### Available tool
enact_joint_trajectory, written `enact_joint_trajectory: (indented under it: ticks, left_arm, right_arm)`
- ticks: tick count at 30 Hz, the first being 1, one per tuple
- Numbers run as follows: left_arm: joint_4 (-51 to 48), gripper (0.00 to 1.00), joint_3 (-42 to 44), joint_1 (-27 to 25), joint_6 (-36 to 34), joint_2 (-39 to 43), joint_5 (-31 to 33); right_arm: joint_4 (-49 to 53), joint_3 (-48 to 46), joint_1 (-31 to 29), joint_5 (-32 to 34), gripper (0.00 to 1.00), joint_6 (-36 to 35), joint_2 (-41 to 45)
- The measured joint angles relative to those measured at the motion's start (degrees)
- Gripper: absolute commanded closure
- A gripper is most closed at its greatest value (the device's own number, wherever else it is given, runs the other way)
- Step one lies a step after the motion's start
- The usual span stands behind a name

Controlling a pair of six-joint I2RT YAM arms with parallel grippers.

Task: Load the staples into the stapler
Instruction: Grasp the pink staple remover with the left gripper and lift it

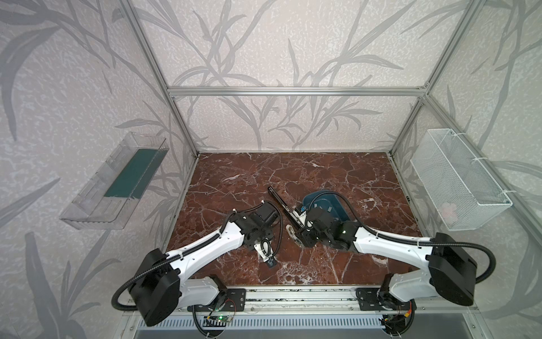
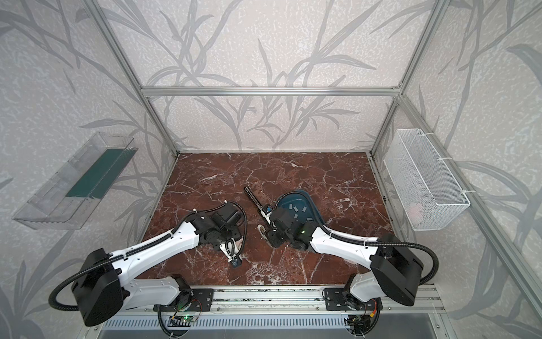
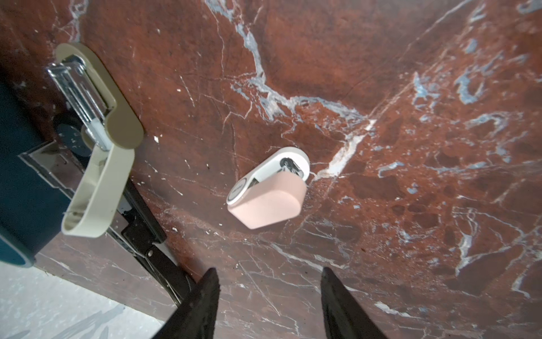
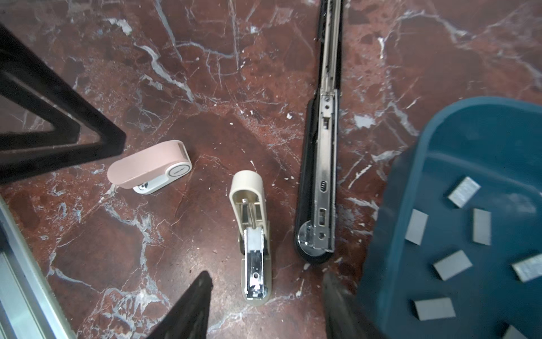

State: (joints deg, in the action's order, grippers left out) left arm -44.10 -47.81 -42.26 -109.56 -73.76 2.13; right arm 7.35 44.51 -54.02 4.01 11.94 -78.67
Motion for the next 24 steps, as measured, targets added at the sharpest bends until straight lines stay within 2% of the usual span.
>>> enact_joint_trajectory:
  ticks: [9,17,24]
  left_arm:
    - [3.23,0.44,0.76,-0.33,-2.84,-6.27,2.43]
    - [4.33,0.45,1.25,-1.05,-3.98,-7.72,2.45]
    - [6.29,0.57,1.25,-2.75,-4.04,-10.86,2.49]
  right_arm:
    - [-2.86,-6.54,4.15,2.16,0.33,0.50,13.62]
    - [-3.69,-6.97,5.27,0.85,0.33,1.57,14.95]
    - [-4.28,-6.97,5.44,-0.61,0.33,2.14,14.21]
